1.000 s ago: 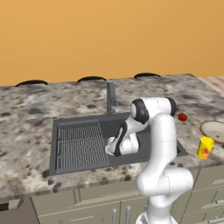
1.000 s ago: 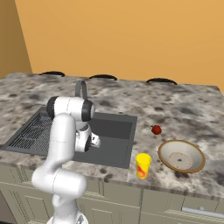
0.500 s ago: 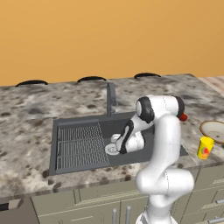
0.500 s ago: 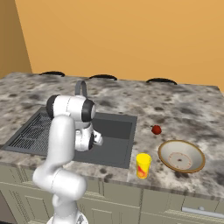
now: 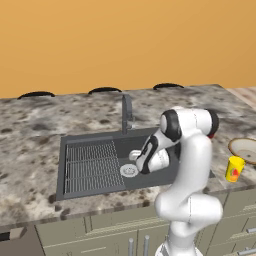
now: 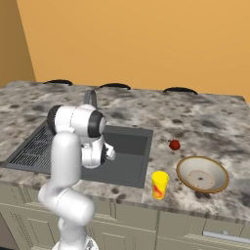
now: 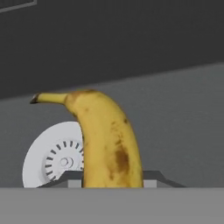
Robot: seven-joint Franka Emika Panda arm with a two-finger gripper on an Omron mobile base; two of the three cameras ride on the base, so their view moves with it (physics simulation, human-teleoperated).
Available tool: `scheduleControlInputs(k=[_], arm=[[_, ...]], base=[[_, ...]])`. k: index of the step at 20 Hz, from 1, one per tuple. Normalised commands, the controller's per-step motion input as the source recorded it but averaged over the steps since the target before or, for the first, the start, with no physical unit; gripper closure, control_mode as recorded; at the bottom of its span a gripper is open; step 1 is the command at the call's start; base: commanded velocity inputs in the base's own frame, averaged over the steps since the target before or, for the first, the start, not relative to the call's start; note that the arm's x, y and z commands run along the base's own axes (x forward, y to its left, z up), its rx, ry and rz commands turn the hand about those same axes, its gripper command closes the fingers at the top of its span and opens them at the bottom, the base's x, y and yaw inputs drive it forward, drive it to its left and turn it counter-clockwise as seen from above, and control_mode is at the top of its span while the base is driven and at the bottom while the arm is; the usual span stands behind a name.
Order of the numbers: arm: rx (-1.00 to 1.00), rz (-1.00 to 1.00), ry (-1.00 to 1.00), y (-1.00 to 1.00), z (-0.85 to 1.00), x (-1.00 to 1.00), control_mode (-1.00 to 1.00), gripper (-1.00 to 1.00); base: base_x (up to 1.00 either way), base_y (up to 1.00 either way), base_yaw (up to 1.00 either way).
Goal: Remove the bell pepper and banana from the sink. Then move the bowl and cup from the counter to the sink for washing.
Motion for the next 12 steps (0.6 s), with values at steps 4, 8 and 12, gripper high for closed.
scheduleControlInputs(k=[4,8,12], arm=[[0.00,0.00,0.08,-0.17,0.34,-0.01,-1.00,1.00],[0.00,0.01,0.13,-0.20,0.36,0.00,-1.00,1.00],[0.00,0.05,0.15,-0.25,0.35,0.00,-1.00,1.00]], base=[[0.00,0.00,0.00],[0.00,0.00,0.00],[0.00,0.00,0.00]])
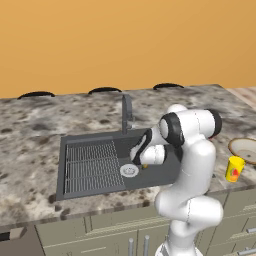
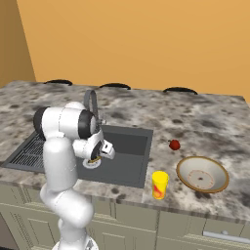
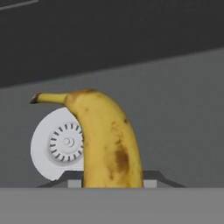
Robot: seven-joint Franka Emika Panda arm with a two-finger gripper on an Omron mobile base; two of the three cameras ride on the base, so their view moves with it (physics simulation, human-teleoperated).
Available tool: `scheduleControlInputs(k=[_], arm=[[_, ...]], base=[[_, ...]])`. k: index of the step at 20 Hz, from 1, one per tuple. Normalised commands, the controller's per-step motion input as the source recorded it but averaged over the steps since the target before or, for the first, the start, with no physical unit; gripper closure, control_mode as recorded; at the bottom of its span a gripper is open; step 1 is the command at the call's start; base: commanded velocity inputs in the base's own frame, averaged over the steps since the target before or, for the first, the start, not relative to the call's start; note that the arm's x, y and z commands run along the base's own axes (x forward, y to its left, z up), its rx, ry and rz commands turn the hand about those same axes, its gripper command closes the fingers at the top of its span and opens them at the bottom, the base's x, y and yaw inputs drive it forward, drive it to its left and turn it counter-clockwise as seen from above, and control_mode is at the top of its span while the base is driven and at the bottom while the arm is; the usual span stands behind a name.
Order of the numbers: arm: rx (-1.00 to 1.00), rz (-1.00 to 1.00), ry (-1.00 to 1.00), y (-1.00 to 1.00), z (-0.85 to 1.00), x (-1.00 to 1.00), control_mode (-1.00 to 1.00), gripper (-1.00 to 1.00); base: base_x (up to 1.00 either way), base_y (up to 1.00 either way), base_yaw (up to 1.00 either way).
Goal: Remove the bell pepper and banana from the sink. Then move the bowl and cup from the counter to the sink for washing.
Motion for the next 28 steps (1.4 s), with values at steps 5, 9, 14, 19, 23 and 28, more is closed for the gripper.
scheduleControlInputs(k=[5,9,14,19,23,28], arm=[[0.00,0.09,0.08,-0.29,0.33,0.00,-1.00,1.00],[0.00,0.13,0.00,-0.27,0.31,-0.06,-1.00,1.00],[0.00,0.11,0.00,-0.12,0.42,-0.04,-1.00,1.00],[0.00,0.02,0.03,-0.13,0.48,0.00,-1.00,1.00],[0.00,0.00,0.10,-0.15,0.46,0.00,-1.00,1.00],[0.00,0.00,0.13,-0.10,0.51,0.00,-1.00,1.00]], base=[[0.00,0.00,0.00],[0.00,0.00,0.00],[0.00,0.00,0.00],[0.00,0.00,0.00],[0.00,0.00,0.00],[0.00,0.00,0.00]])
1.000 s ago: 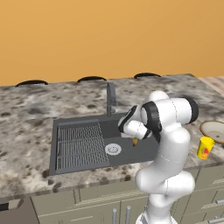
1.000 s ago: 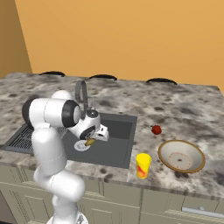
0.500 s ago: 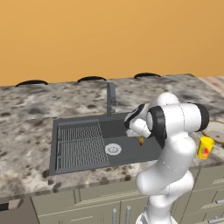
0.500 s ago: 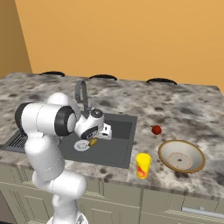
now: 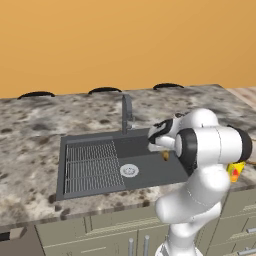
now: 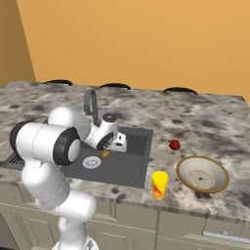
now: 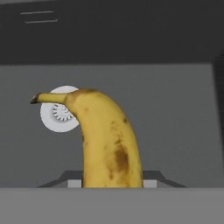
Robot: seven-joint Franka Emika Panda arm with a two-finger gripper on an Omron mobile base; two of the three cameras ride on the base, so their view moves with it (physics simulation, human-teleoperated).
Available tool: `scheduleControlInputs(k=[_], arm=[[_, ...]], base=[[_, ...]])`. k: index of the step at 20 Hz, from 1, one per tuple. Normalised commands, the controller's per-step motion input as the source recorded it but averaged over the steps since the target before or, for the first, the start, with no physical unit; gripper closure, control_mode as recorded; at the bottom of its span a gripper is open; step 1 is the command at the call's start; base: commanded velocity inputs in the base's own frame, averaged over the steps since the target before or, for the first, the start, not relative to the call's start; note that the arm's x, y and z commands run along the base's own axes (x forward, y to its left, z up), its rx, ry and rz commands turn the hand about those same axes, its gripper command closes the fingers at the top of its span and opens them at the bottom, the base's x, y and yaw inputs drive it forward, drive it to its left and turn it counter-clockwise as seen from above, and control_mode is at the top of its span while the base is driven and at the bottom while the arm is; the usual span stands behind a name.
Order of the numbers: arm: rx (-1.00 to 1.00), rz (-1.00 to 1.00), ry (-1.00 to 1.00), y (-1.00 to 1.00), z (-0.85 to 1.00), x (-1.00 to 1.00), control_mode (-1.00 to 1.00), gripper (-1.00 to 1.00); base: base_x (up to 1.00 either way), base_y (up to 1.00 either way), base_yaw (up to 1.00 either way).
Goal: Remove the bell pepper and banana from the sink. Then move the bowl and cup from the counter to the sink for washing.
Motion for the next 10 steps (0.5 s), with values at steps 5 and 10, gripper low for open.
scheduleControlInputs(k=[5,10], arm=[[0.00,0.00,0.20,-0.12,0.48,0.01,-1.00,1.00],[0.00,0.01,0.22,-0.17,0.40,-0.07,-1.00,1.00]], base=[[0.00,0.00,0.00],[0.00,0.00,0.00]])
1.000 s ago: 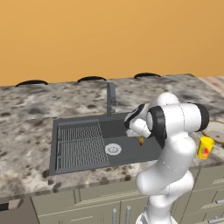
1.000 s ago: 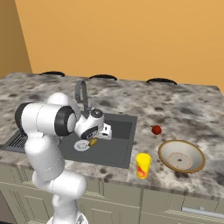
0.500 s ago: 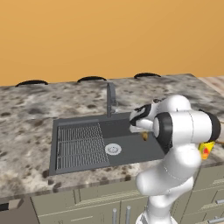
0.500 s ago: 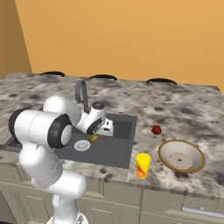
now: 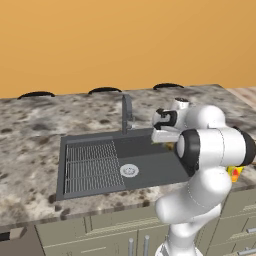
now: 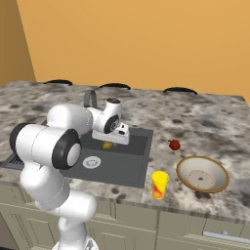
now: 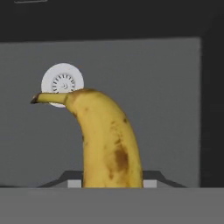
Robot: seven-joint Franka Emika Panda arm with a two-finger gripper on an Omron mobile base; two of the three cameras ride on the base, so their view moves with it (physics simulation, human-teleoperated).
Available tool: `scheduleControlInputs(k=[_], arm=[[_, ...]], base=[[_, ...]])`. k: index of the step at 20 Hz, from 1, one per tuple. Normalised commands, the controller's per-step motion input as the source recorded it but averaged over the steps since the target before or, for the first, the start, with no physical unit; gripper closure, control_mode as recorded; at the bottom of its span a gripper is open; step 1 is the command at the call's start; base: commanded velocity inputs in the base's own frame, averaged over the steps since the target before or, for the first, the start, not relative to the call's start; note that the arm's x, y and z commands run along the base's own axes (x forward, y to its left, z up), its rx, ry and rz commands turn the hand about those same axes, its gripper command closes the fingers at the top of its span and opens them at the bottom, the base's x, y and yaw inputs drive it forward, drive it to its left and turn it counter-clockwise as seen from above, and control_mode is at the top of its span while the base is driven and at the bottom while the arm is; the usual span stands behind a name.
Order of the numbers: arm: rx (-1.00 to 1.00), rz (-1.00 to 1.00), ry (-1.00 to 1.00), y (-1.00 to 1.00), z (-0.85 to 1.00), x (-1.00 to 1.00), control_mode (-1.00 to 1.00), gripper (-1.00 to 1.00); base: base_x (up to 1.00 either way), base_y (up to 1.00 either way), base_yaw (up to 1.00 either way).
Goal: Remove the bell pepper and banana from the sink. Then move the bowl and cup from the counter to the sink for washing.
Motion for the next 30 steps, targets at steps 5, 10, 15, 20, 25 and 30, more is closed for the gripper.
scheduleControlInputs(k=[5,10,15,20,25,30], arm=[[0.00,0.04,0.00,-0.23,0.35,-0.14,-1.00,1.00],[0.00,0.02,-0.03,-0.29,0.26,-0.17,-1.00,1.00],[0.00,0.00,-0.07,-0.34,0.14,-0.16,-1.00,1.00],[0.00,0.00,-0.11,-0.34,0.03,-0.10,-1.00,1.00],[0.00,0.00,-0.11,-0.31,0.00,-0.02,-1.00,1.00],[0.00,0.00,-0.10,-0.31,0.00,0.00,-1.00,1.00]], base=[[0.00,0.00,0.00],[0.00,0.00,0.00],[0.00,0.00,0.00],[0.00,0.00,0.00],[0.00,0.00,0.00],[0.00,0.00,0.00]])
